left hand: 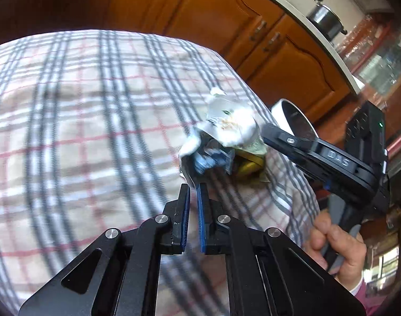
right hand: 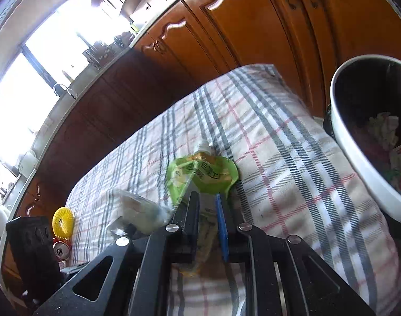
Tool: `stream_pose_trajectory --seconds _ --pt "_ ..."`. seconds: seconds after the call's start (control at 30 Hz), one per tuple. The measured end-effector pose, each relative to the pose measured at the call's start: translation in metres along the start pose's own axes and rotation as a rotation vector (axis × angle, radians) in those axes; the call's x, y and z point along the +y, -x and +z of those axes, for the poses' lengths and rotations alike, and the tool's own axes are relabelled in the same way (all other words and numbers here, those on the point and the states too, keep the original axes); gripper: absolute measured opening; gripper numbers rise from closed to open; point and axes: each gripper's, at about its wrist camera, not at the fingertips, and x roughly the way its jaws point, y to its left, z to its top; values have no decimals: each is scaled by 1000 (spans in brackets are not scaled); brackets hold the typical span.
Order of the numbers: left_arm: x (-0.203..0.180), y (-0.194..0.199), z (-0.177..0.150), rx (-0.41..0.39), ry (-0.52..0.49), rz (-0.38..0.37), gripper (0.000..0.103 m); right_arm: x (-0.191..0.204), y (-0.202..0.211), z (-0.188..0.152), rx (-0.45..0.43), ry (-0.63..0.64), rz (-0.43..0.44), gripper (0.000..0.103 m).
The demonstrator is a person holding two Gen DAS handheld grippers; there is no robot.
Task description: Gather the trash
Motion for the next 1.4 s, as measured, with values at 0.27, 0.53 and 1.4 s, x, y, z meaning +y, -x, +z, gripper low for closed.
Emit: stream_pose_trajectory --seconds 0.27,0.53,1.4 --pt "5 28 15 -102 -20 54 59 17 -12 9 35 36 -16 35" --pt "5 -8 44 -85 -45 118 69 24 -31 3 95 145 -68 11" --pt "-84 -10 6 -80 -228 60 19 -24 84 -10 -83 52 -43 4"
